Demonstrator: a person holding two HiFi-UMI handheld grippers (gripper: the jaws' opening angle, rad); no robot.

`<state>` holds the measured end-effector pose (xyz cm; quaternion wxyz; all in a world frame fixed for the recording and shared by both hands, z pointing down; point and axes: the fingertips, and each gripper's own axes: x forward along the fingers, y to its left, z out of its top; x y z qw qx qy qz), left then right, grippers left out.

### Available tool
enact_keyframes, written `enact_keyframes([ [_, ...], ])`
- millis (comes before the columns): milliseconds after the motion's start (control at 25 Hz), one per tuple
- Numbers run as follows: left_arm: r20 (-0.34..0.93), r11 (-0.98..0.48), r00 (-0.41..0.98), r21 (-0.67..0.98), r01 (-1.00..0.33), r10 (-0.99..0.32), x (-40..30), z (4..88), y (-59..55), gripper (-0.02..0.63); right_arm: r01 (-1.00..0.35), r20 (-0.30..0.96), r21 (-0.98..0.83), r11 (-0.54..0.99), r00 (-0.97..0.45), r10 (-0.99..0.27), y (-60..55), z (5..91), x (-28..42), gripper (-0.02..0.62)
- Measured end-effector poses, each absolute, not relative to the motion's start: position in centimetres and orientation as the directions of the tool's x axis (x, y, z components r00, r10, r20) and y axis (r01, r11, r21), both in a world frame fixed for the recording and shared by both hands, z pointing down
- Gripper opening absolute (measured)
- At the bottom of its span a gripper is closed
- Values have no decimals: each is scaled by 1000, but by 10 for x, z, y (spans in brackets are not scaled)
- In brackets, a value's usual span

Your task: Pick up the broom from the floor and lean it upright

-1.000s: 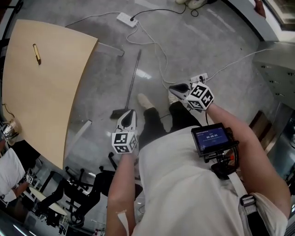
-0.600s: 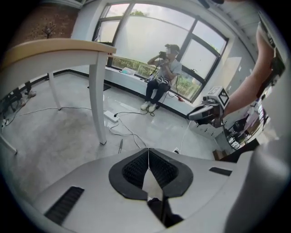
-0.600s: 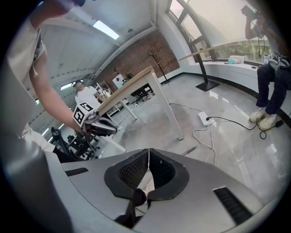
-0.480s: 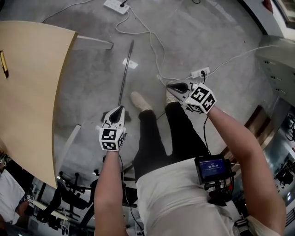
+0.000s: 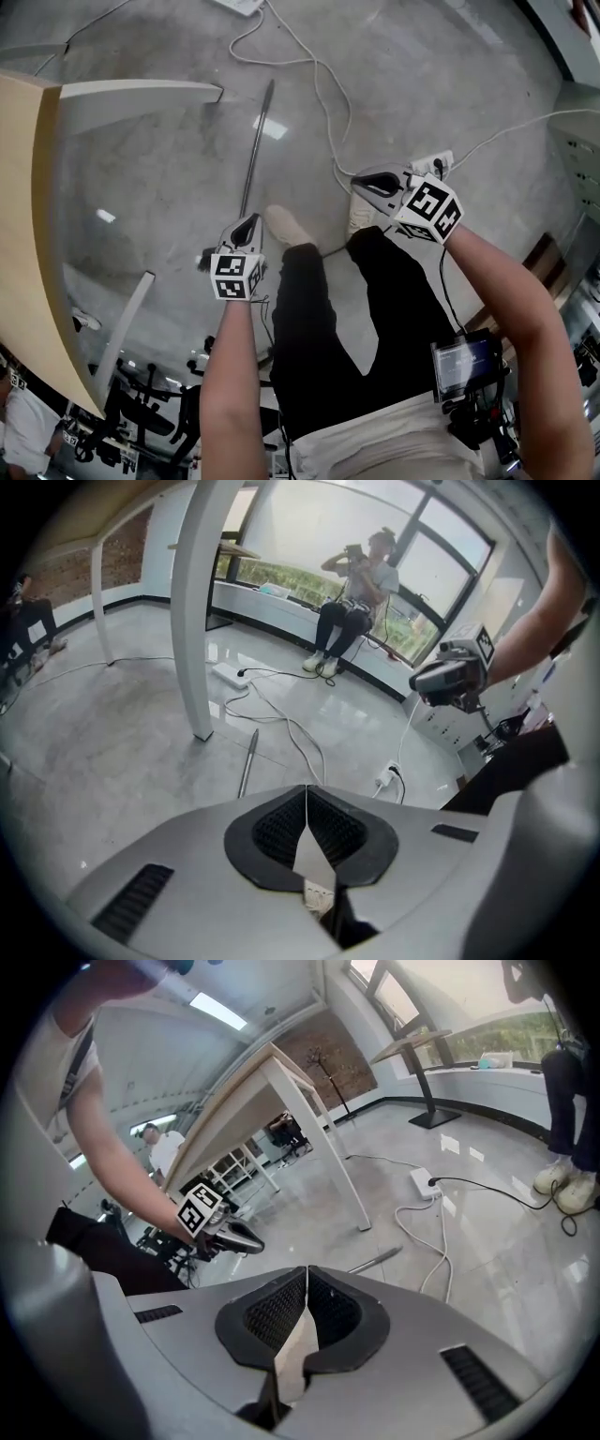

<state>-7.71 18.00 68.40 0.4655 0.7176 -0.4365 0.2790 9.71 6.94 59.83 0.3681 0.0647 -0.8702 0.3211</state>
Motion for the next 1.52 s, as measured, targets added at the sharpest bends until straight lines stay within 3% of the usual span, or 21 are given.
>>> enact_keyframes([
  [280,784,-245,489,425,-872,-382,-84,704,154,11,-319,704,-452,833,-701,113,28,586,97,18],
  [560,854,-258,387,309,-915,-348,-110,853,133,11,-253,674,-390,886,-734,87,-21,721,86,18],
  [920,899,-282,397,338,-898,-186,-99,958,130,31,-129,689,-287,949,-716,111,-48,778,62,18],
  [1000,912,-276,376,324,-905,-164,-101,972,124,103,-130,697,-273,953,-710,103,-54,780,63,18],
  [1520,960,-278,274,249,-928,-56,-95,1007,115,93,-130,702,-241,962,-708,80,-74,780,64,18],
])
